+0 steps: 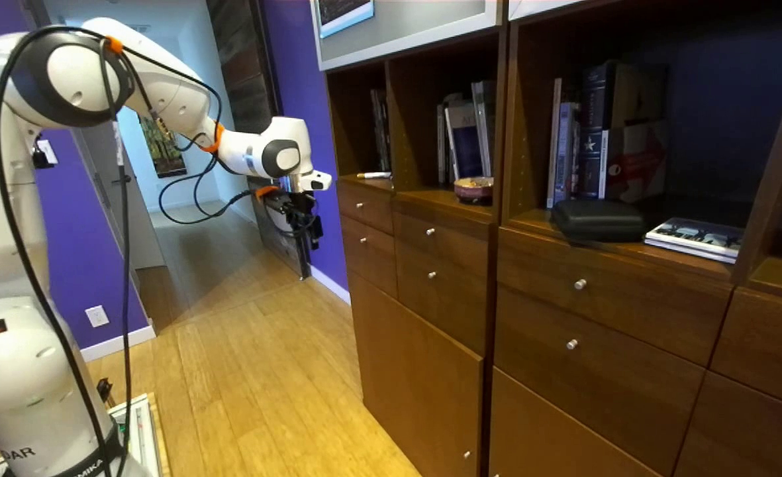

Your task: Open the second top drawers on the left

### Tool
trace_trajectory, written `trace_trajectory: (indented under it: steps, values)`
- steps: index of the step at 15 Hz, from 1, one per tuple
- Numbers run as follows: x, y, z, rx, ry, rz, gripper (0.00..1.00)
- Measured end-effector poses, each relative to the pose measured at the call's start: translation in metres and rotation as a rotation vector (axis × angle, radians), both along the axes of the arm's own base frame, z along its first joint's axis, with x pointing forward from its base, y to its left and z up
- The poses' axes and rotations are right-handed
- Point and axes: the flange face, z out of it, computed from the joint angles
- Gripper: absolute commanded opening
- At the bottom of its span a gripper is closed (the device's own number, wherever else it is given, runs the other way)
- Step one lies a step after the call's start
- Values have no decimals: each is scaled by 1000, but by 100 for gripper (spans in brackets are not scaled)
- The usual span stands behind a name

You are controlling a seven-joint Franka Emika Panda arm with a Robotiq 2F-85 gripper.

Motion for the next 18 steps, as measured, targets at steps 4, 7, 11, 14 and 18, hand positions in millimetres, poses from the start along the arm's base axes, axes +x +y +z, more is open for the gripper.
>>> trace_trajectory:
  steps: [4,7,11,14,18]
  values:
    - [43,11,-5,8,-31,-144,100]
    - [64,25,-11,1,-58,-178,100]
    - [70,28,-13,3,-61,-183,100]
    - [72,26,-13,2,-63,-186,100]
    - [90,32,-28,-1,-120,-193,100]
